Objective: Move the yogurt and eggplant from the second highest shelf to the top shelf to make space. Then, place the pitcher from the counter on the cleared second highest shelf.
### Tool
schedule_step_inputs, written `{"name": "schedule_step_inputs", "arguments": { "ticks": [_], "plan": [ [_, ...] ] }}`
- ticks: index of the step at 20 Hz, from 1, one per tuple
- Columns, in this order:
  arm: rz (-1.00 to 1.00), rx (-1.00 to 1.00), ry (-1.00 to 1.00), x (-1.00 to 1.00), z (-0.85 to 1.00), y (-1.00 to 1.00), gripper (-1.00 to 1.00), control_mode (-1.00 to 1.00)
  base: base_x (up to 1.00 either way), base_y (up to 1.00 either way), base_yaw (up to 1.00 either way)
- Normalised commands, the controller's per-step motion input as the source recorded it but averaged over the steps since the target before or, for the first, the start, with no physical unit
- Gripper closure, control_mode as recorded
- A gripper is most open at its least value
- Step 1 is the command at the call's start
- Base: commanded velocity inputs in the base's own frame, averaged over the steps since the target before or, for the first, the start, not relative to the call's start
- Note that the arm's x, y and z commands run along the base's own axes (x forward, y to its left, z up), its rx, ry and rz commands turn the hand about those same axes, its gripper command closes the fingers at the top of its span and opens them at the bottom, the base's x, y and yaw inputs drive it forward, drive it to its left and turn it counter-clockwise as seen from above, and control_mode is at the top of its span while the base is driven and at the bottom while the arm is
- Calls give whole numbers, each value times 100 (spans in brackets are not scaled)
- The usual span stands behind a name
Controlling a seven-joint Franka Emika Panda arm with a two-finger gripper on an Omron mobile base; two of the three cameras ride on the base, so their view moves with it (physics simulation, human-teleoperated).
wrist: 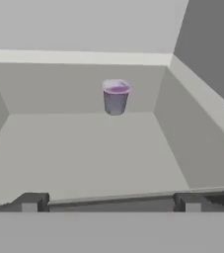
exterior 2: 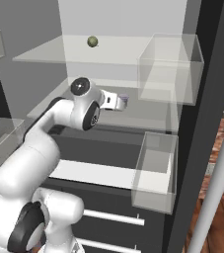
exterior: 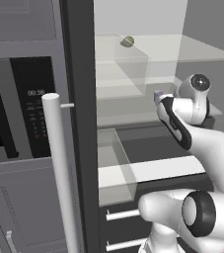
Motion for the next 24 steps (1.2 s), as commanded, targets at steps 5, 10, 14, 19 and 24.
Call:
{"name": "schedule_step_inputs", "arguments": {
  "ticks": [5,10,14,19,24],
  "plan": [
    [1,0,8,50,-8,-4,-100,-100,0,0,0],
    [0,0,1,33,-26,-16,-100,-100,0,0,0],
    [0,0,0,32,-32,-17,-100,-100,0,0,0],
    [0,0,0,42,-22,-13,-100,-100,0,0,0],
    [0,0,0,52,-5,-13,-100,-100,0,0,0]
  ]
}}
